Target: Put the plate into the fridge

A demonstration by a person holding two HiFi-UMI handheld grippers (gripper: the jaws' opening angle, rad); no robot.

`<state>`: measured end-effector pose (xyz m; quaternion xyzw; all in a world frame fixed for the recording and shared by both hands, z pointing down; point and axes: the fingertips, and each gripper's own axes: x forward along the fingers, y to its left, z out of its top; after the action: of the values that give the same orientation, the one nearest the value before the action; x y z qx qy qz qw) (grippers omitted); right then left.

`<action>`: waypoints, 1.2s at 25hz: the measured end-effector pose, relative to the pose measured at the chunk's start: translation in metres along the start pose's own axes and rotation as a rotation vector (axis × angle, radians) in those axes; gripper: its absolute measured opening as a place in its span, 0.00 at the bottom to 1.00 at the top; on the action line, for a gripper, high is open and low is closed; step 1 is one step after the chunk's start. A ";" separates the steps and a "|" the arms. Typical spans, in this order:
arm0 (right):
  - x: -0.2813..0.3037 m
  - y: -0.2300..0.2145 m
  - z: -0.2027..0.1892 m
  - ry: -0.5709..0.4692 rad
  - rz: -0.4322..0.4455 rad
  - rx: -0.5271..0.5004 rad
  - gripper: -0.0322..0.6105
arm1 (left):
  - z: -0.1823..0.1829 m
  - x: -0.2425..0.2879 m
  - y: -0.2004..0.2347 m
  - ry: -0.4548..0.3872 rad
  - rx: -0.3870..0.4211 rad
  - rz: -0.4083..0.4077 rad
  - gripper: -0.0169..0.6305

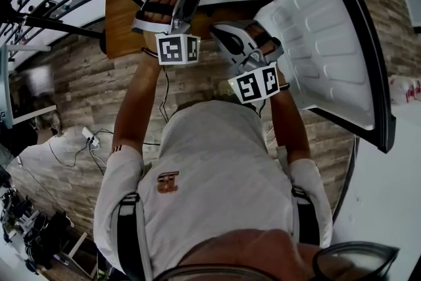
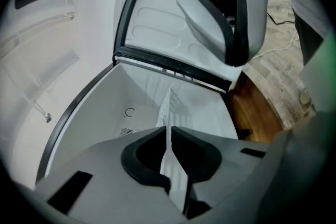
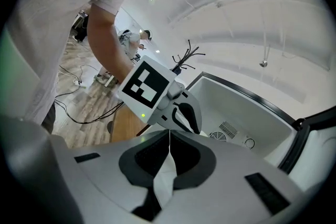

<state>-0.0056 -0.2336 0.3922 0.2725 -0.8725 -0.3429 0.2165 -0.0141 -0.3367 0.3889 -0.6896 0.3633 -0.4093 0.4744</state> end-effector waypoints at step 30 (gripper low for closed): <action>-0.009 -0.029 0.035 -0.115 -0.115 0.363 0.10 | 0.036 -0.097 0.030 -0.515 -0.901 -0.037 0.05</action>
<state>-0.0095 -0.2292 0.3465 0.3366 -0.9139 -0.2067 0.0937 -0.0235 -0.2465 0.3313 -0.9101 0.3627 -0.0378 0.1970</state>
